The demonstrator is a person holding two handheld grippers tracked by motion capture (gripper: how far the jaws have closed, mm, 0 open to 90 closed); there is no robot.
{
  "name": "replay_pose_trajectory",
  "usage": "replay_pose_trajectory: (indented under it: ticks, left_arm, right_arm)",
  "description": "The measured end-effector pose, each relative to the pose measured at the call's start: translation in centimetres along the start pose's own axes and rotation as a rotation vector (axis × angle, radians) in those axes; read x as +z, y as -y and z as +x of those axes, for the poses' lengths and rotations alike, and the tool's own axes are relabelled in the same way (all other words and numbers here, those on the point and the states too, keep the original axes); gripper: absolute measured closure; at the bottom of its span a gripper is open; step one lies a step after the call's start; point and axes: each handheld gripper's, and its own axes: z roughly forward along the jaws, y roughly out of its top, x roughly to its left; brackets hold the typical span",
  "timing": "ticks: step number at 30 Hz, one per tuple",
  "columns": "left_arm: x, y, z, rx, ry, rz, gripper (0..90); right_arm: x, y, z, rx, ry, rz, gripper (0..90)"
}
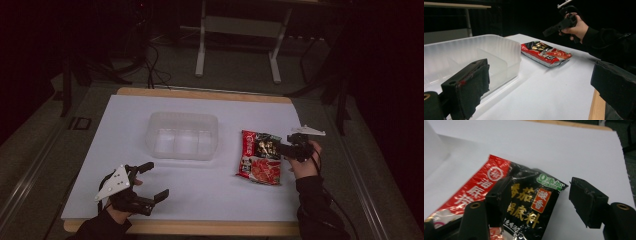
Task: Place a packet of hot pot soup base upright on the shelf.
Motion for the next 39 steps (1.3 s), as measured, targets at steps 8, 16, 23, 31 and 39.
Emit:
replay_pose_trajectory:
  ticks: [8,16,23,31,39]
  left_arm:
    - [0.1,0.1,0.0,-0.001,0.004,0.0,2.0]
    - [0.2,0.1,-0.1,0.002,0.008,0.007,2.0]
    - [0.3,0.2,-0.2,0.004,0.015,0.014,2.1]
    - [0.4,0.2,-0.2,0.003,0.019,0.016,2.1]
    - [0.5,0.3,-0.2,0.009,0.022,0.023,2.0]
  right_arm:
    - [2.1,0.8,-0.7,0.011,0.029,0.069,39.9]
    - [3.2,1.5,-1.2,0.048,0.022,0.109,42.4]
    - [4.2,2.2,-1.4,0.066,0.007,0.15,43.5]
    - [4.9,2.6,-1.7,0.128,-0.044,0.178,44.0]
    - [5.0,2.2,-1.3,0.096,-0.041,0.196,53.0]
